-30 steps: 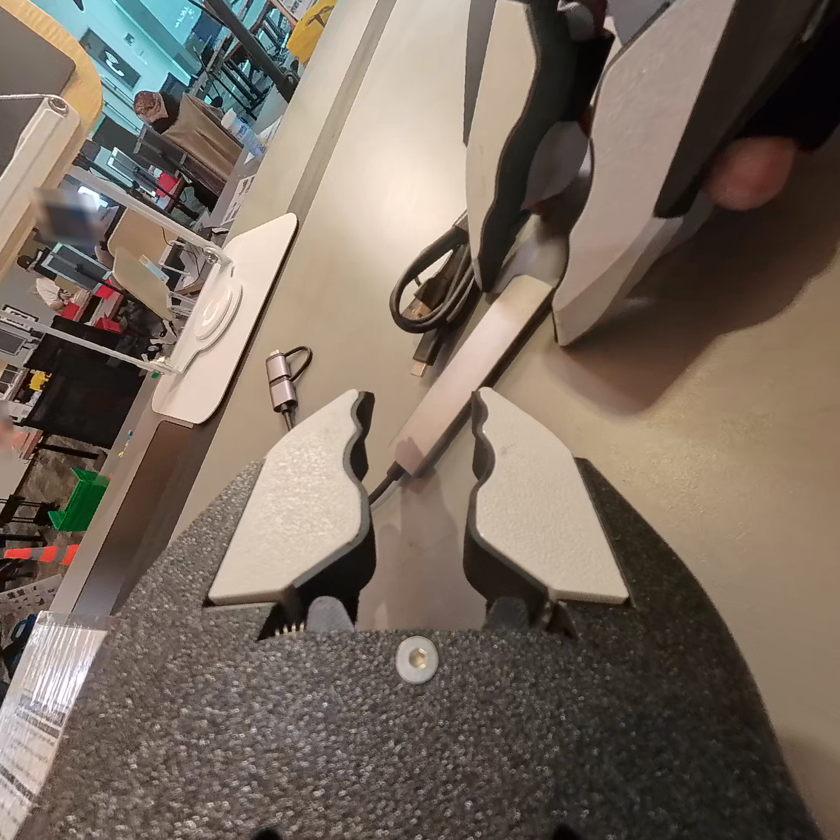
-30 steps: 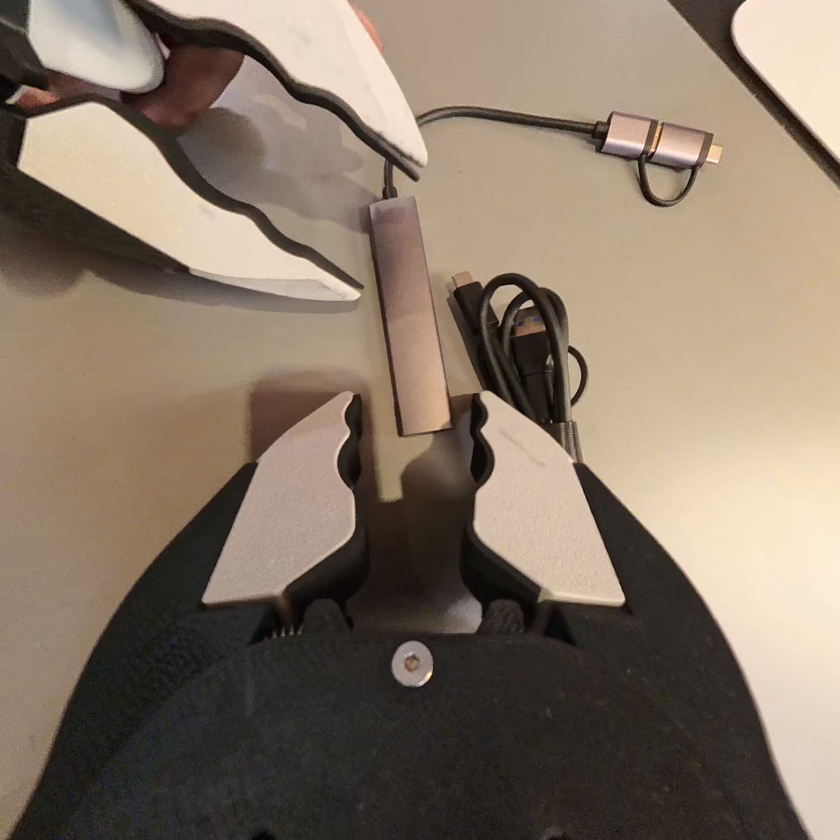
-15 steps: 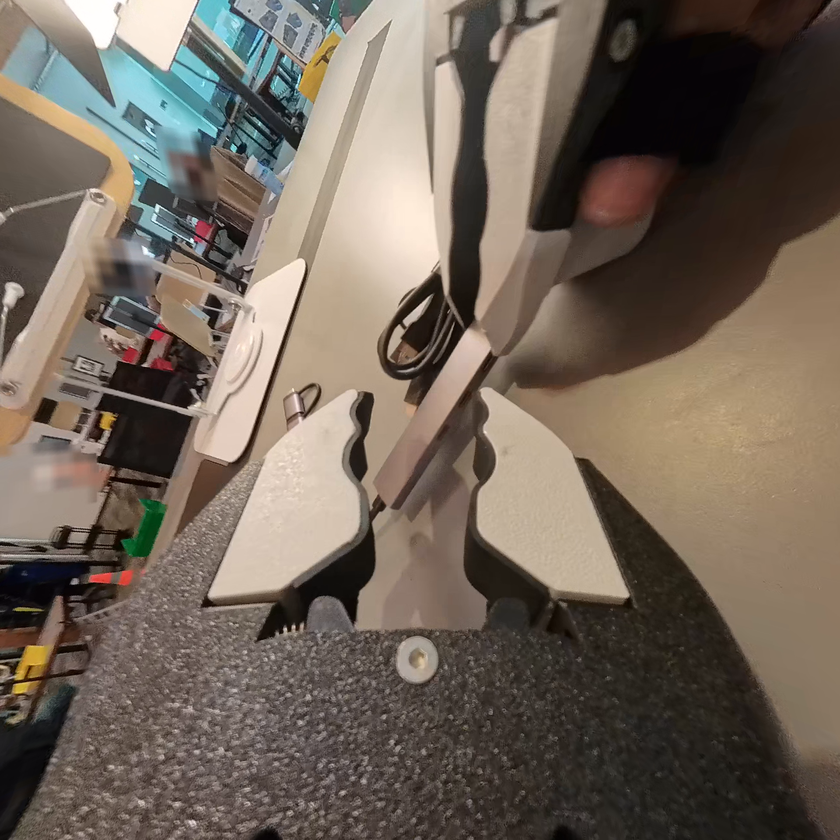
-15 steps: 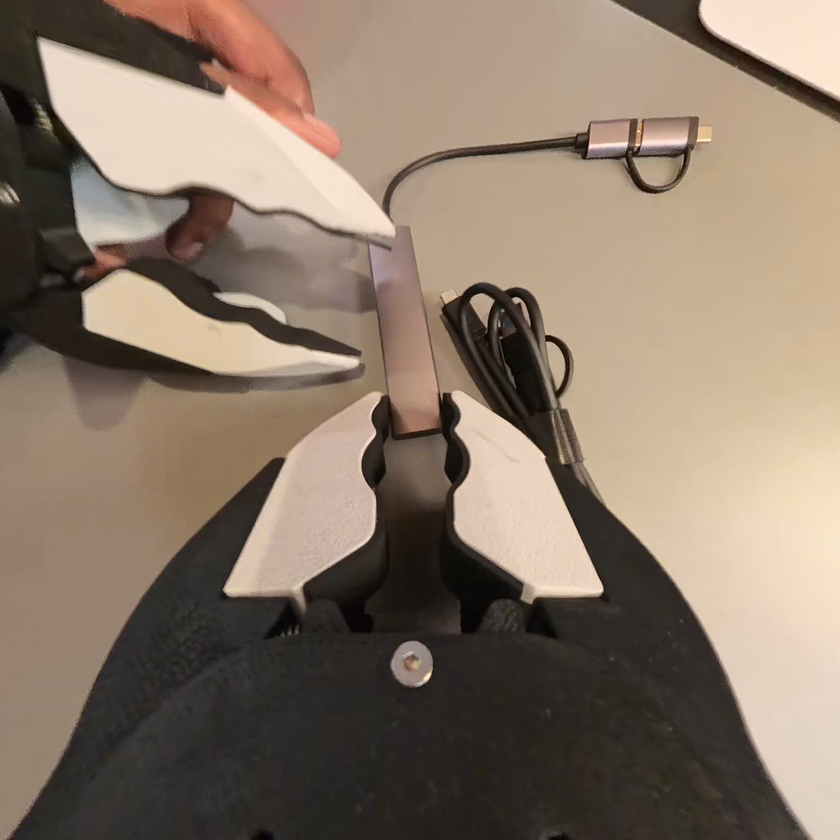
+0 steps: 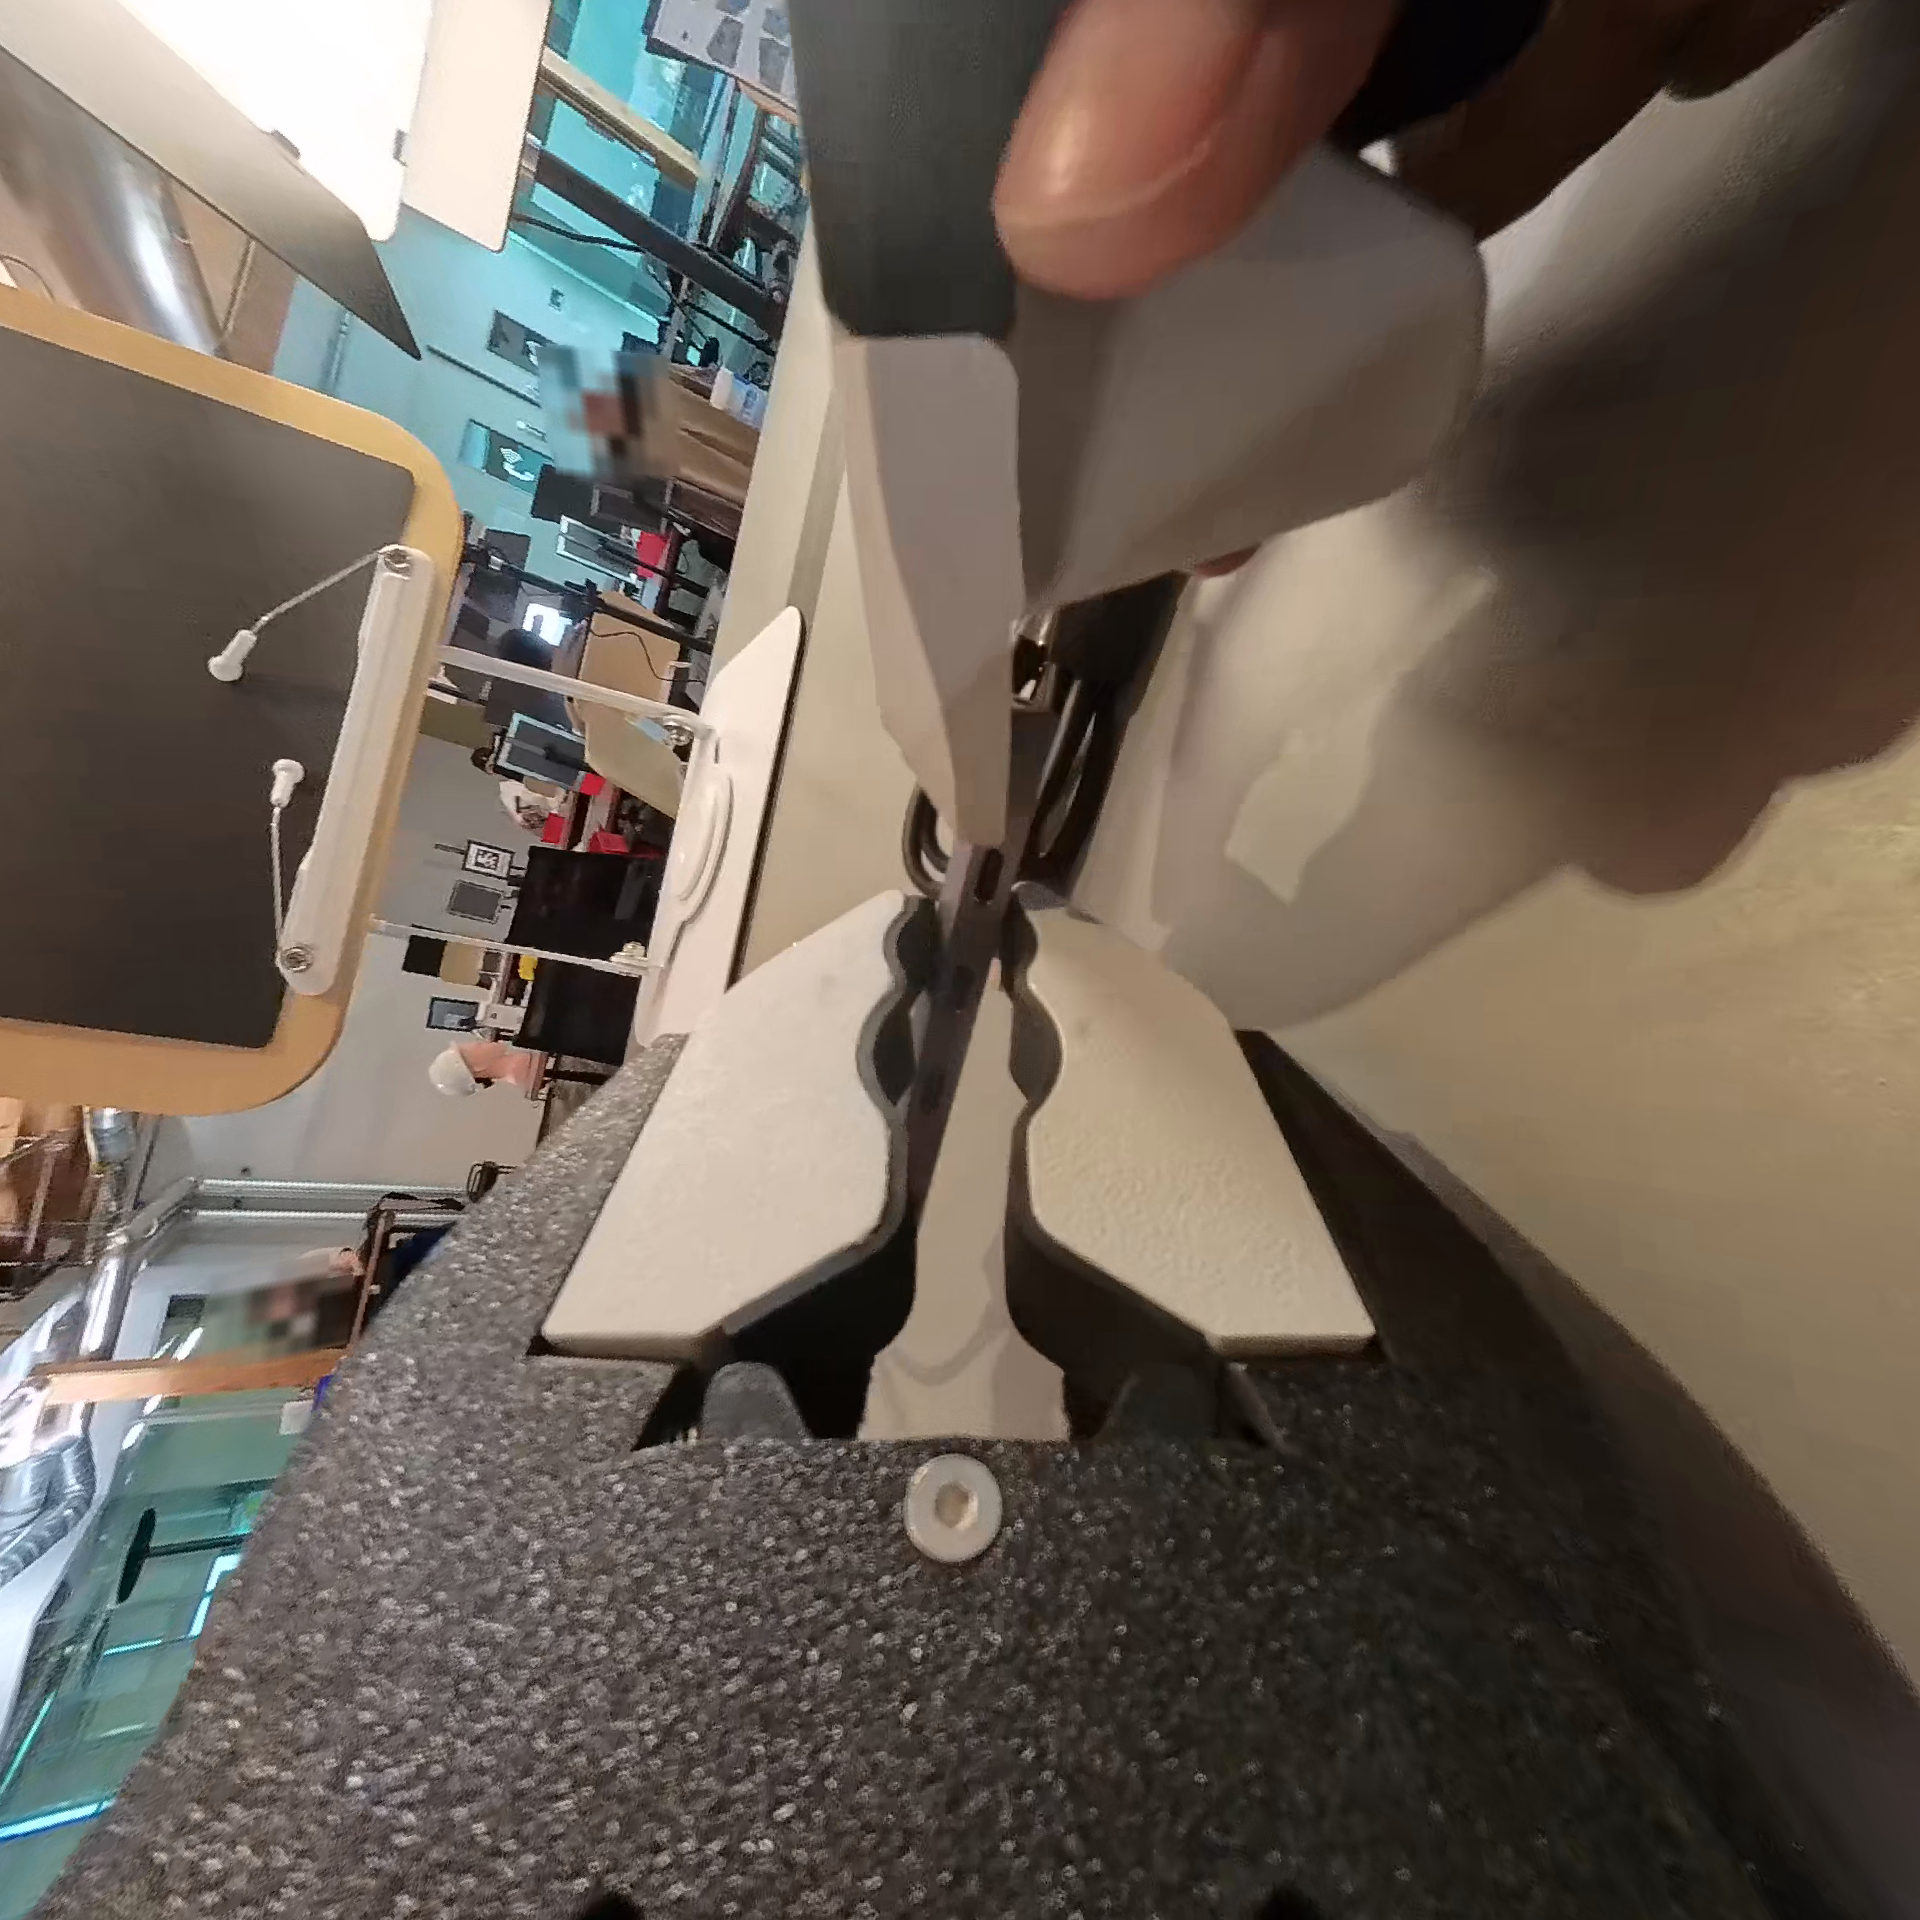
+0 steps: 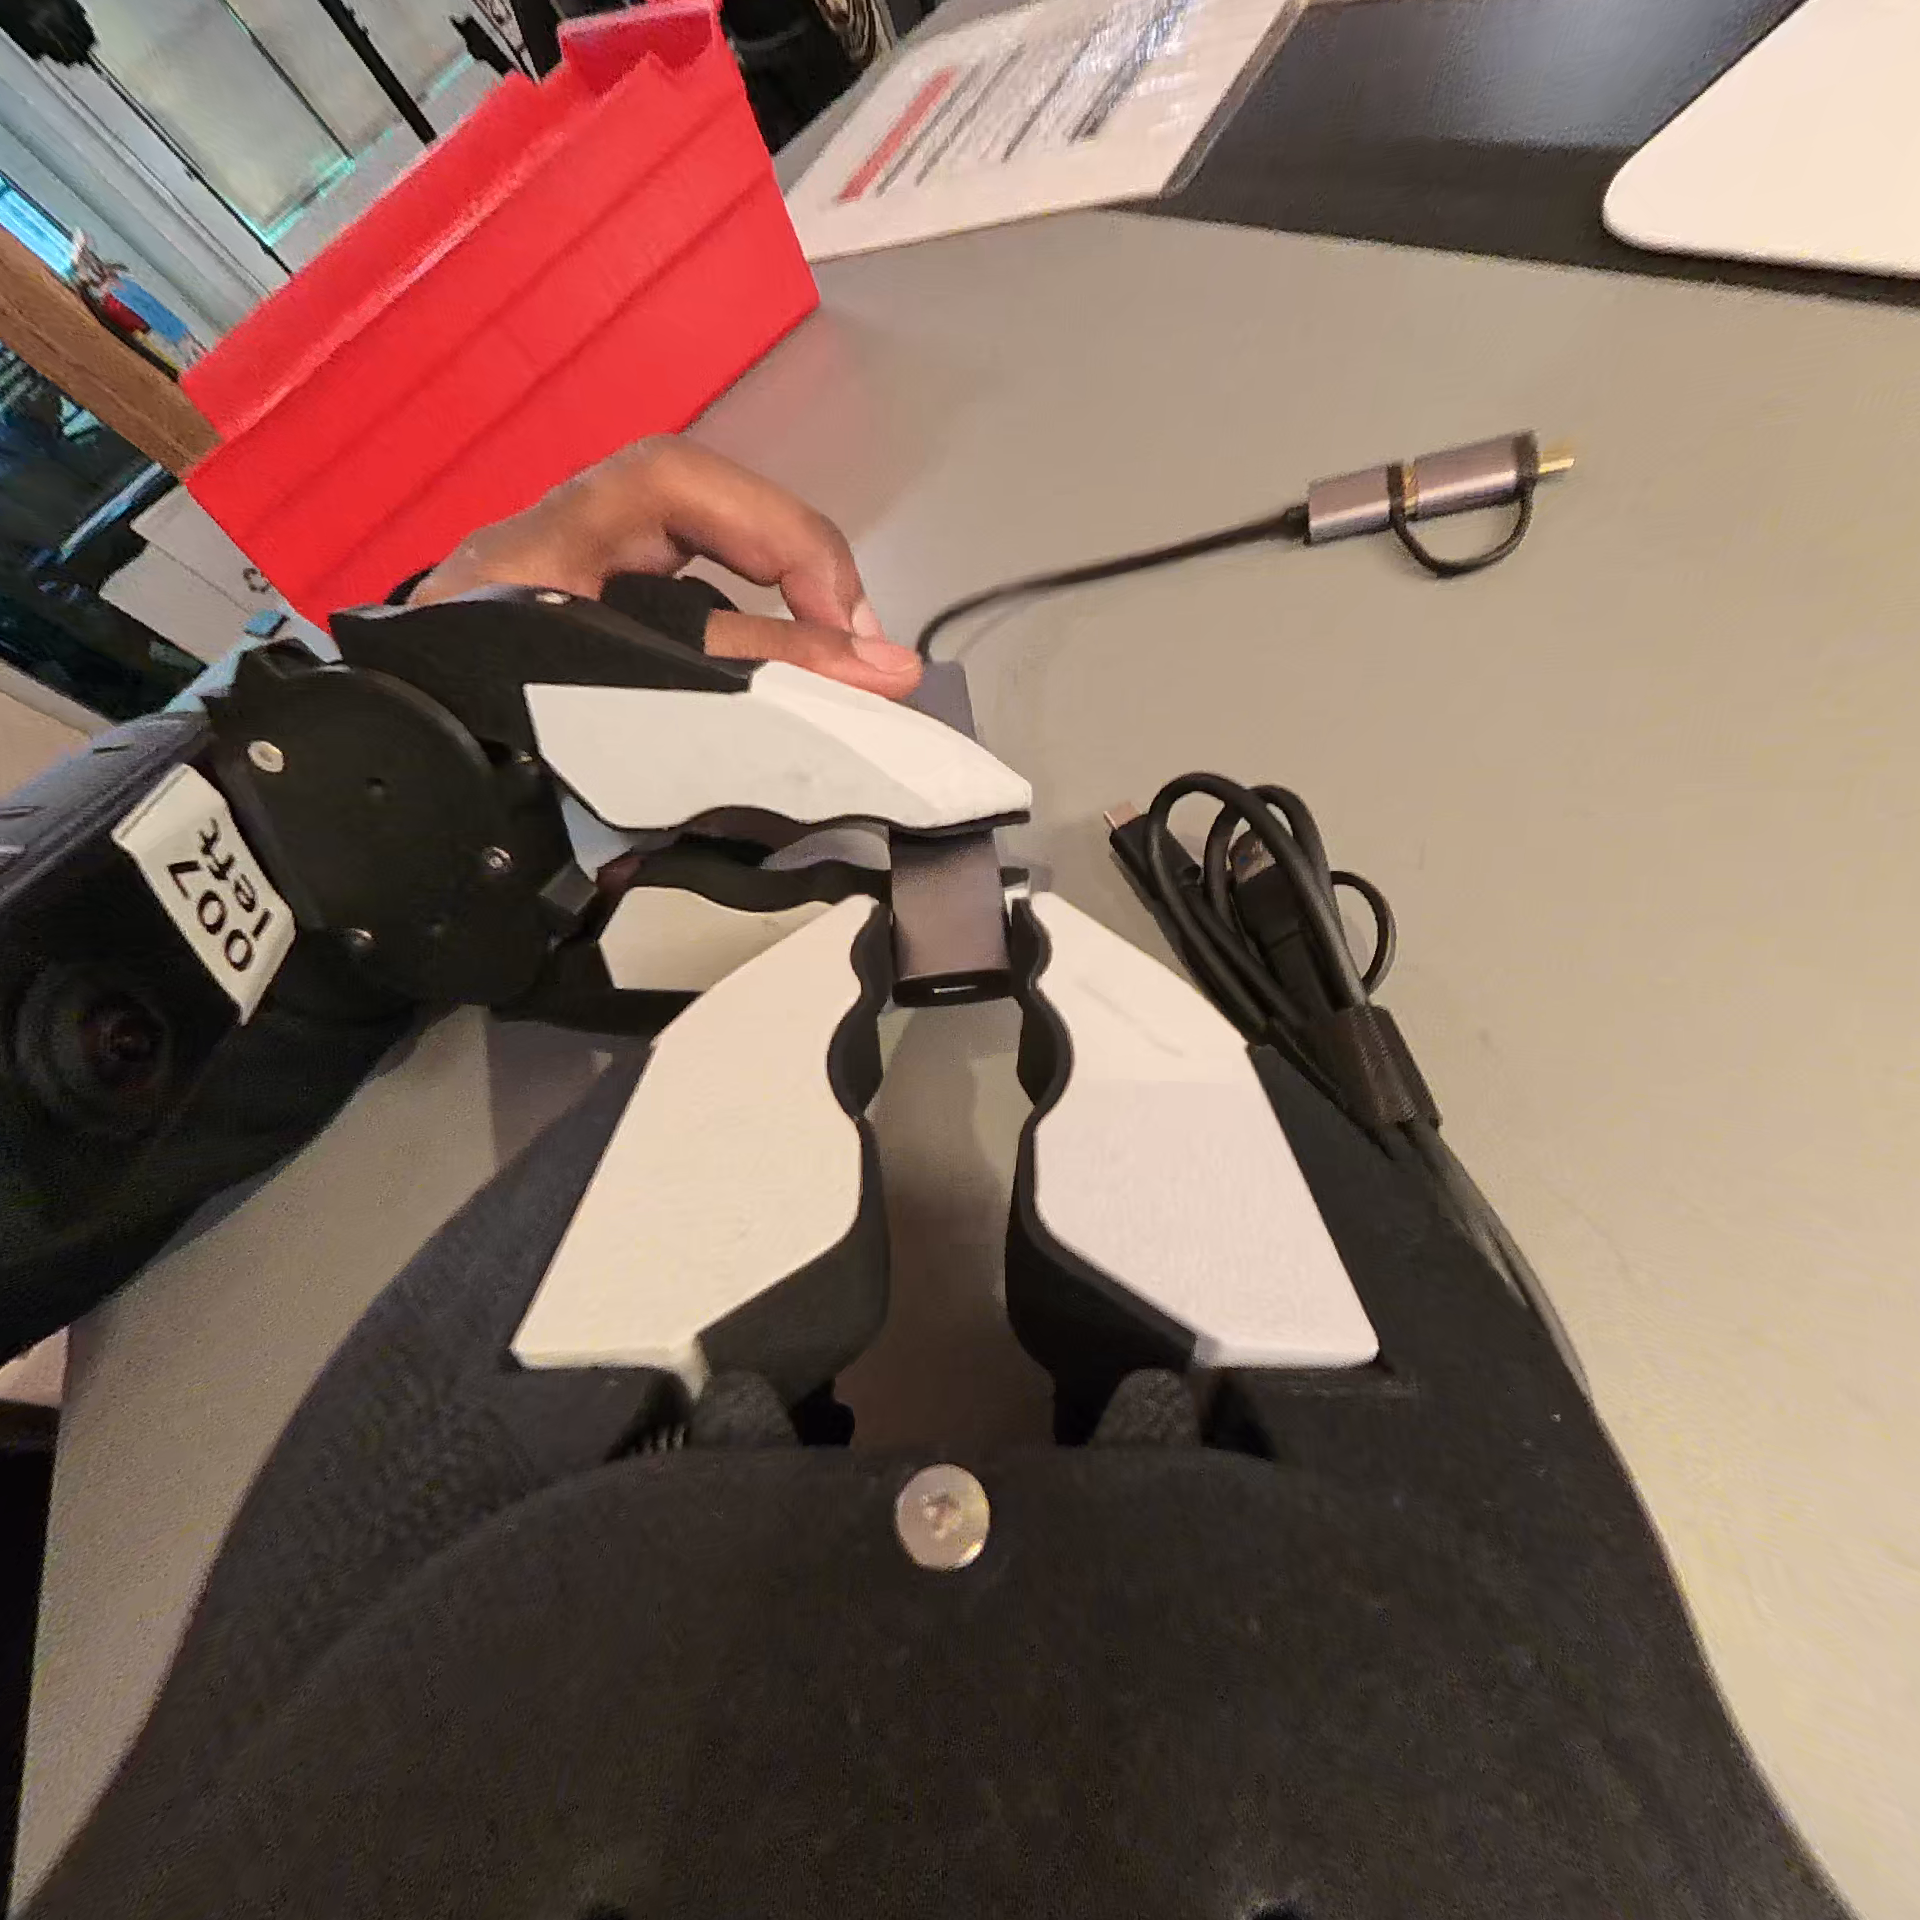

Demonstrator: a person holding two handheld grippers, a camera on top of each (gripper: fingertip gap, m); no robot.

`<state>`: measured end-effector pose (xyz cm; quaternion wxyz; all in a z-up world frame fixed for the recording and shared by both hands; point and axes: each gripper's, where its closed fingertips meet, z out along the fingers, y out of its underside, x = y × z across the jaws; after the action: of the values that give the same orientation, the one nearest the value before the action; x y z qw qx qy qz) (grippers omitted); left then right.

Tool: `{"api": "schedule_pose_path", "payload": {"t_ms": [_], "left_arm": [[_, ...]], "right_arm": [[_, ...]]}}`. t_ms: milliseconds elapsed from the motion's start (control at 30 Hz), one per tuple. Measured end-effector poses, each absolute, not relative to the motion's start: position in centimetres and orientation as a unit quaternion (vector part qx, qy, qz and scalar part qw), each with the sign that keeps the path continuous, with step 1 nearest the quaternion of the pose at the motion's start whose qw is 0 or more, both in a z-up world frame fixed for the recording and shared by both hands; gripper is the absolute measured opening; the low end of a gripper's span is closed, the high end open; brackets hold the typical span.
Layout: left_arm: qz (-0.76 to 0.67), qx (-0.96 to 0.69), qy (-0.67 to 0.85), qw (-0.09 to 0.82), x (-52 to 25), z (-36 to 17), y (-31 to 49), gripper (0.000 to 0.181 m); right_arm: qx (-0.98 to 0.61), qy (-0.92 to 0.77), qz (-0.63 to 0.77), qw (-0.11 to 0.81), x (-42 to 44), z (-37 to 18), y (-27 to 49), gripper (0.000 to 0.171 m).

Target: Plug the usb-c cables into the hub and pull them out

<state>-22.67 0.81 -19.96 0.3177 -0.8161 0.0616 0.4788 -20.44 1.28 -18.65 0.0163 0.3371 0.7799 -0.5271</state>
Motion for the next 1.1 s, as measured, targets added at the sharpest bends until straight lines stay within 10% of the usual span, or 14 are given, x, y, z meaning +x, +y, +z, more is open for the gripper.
{"api": "schedule_pose_path", "payload": {"t_ms": [33,533,767,1100], "left_arm": [[0.483,-0.814,0.063,0.316,-22.7,-19.9,0.8,0.013],[0.542,-0.813,0.035,0.208,-26.6,-20.6,-3.7,0.011],[0.55,-0.812,0.035,0.189,-27.3,-20.8,-4.7,0.01],[0.545,-0.813,0.025,0.203,-27.7,-20.8,-4.8,0.01]], "right_arm": [[0.334,0.777,-0.533,0.011,-20.5,-18.4,1.3,0.022],[0.166,0.861,-0.412,-0.246,-23.5,-19.1,3.0,0.036],[0.135,0.905,-0.356,-0.188,-24.5,-20.3,0.4,0.055],[0.067,0.93,-0.321,-0.167,-24.8,-22.1,-0.9,0.034]]}}
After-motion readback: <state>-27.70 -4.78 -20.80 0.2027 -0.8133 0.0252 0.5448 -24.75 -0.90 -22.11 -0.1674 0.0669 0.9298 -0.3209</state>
